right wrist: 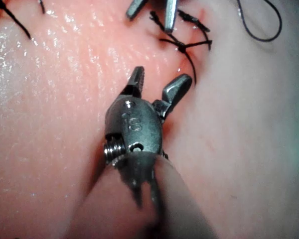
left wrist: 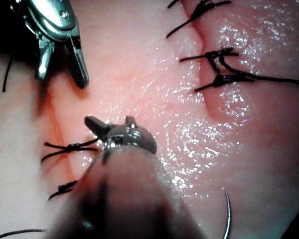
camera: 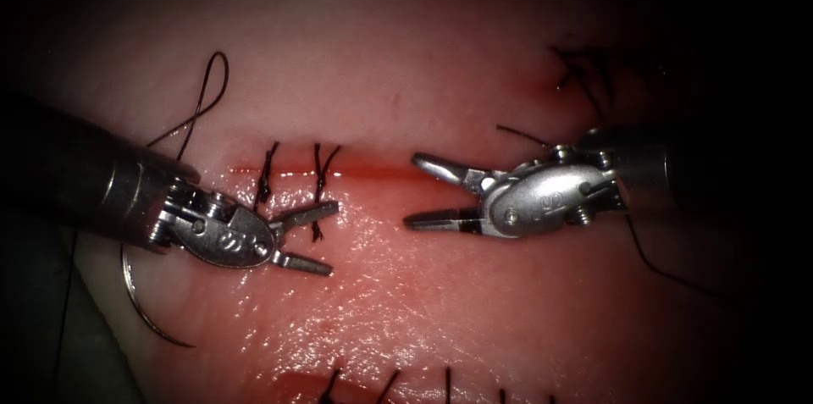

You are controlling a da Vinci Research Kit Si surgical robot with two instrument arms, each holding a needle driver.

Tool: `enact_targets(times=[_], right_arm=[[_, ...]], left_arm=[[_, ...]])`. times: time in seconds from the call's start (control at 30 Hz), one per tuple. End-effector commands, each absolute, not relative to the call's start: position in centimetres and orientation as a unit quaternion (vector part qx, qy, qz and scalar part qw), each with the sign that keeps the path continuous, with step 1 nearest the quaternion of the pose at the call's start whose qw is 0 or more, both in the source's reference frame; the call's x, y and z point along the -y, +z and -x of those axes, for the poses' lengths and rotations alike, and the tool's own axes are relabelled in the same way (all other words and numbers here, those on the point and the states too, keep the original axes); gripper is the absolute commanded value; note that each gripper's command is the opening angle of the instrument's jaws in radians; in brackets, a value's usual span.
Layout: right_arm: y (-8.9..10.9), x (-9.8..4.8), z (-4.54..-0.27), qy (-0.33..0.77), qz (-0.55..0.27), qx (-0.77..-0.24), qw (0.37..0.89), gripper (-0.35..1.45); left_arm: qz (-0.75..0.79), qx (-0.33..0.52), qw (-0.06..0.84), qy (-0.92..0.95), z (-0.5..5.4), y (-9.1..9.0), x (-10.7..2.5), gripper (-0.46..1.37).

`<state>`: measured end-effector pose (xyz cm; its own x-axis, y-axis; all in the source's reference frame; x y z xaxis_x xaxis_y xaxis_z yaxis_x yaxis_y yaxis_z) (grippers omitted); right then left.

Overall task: Wound Closure
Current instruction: Grab the short tail with the left gripper

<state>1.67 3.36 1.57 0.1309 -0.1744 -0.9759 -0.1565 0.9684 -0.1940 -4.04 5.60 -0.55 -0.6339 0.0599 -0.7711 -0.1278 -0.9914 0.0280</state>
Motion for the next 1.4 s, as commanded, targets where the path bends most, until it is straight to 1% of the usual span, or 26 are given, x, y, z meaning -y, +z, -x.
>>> enact_targets(times=[0.03,0.17,0.2,0.23,0.33,0.4,0.43,0.47,0.53,0.57,0.63,0.67,0.7,0.8,0.83,0.87,0.93,0.97,1.0,1.17,1.27,1.4], right_arm=[[1.57,-3.37,-1.67,-0.006,0.126,-0.66,0.741,1.08],[1.57,-3.36,-1.67,-0.006,0.126,-0.66,0.741,1.08],[1.57,-3.36,-1.67,-0.005,0.127,-0.66,0.74,1.08],[1.57,-3.36,-1.67,-0.005,0.127,-0.66,0.74,1.08],[1.57,-3.36,-1.68,-0.004,0.128,-0.661,0.74,1.07],[1.58,-3.36,-1.7,-0.004,0.128,-0.661,0.74,1.08],[1.58,-3.35,-1.7,-0.004,0.129,-0.661,0.74,1.08],[1.58,-3.35,-1.71,-0.004,0.129,-0.66,0.74,1.08],[1.58,-3.35,-1.72,-0.004,0.129,-0.66,0.74,1.08],[1.58,-3.35,-1.73,-0.004,0.129,-0.66,0.74,1.08],[1.58,-3.35,-1.73,-0.004,0.129,-0.66,0.74,1.08],[1.58,-3.34,-1.73,-0.004,0.129,-0.66,0.74,1.08],[1.58,-3.34,-1.73,-0.004,0.129,-0.66,0.74,1.08],[1.58,-3.35,-1.74,-0.003,0.13,-0.66,0.74,1.08],[1.58,-3.34,-1.74,-0.003,0.13,-0.66,0.74,1.08],[1.58,-3.34,-1.74,-0.003,0.13,-0.66,0.74,1.08],[1.58,-3.34,-1.74,-0.003,0.13,-0.66,0.74,1.08],[1.58,-3.34,-1.75,-0.003,0.13,-0.66,0.74,1.08],[1.58,-3.34,-1.75,-0.003,0.13,-0.66,0.74,1.08],[1.58,-3.34,-1.79,-0.003,0.131,-0.659,0.741,1.08],[1.59,-3.32,-1.82,-0.003,0.132,-0.659,0.741,1.09],[1.63,-3.31,-1.87,-0.002,0.134,-0.658,0.741,1.16]], left_arm=[[0.424,-0.041,0.048,0.903,4.06,-0.55,-5.61,0.26],[0.424,-0.043,0.043,0.903,4.07,-0.54,-5.61,0.12],[0.425,-0.043,0.043,0.903,4.06,-0.54,-5.62,0.04],[0.425,-0.043,0.042,0.903,4.06,-0.54,-5.63,0.01],[0.427,-0.041,0.041,0.902,4.04,-0.53,-5.65,-0.06],[0.425,-0.044,0.038,0.903,4.03,-0.52,-5.66,-0.05],[0.425,-0.045,0.038,0.903,4.02,-0.52,-5.66,-0.03],[0.425,-0.045,0.038,0.903,4.02,-0.51,-5.67,0.02],[0.421,-0.046,0.042,0.905,4.02,-0.51,-5.66,0.27],[0.418,-0.047,0.046,0.906,4.02,-0.51,-5.66,0.35],[0.415,-0.051,0.048,0.907,4.02,-0.51,-5.66,0.44],[0.415,-0.051,0.048,0.907,4.02,-0.51,-5.66,0.52],[0.415,-0.052,0.048,0.907,4.03,-0.51,-5.66,0.54],[0.415,-0.051,0.051,0.907,4.03,-0.5,-5.65,0.45],[0.415,-0.051,0.051,0.907,4.03,-0.5,-5.65,0.31],[0.415,-0.051,0.051,0.907,4.03,-0.5,-5.65,0.28],[0.415,-0.05,0.053,0.907,4.03,-0.5,-5.65,0.14],[0.414,-0.05,0.057,0.907,4.03,-0.5,-5.64,-0.15],[0.417,-0.048,0.056,0.906,4.02,-0.5,-5.64,-0.35],[0.411,-0.03,0.054,0.909,3.97,-0.51,-5.62,-0.35],[0.404,-0.035,0.062,0.912,3.95,-0.52,-5.63,-0.35],[0.399,-0.034,0.067,0.914,3.97,-0.56,-5.64,-0.35]])
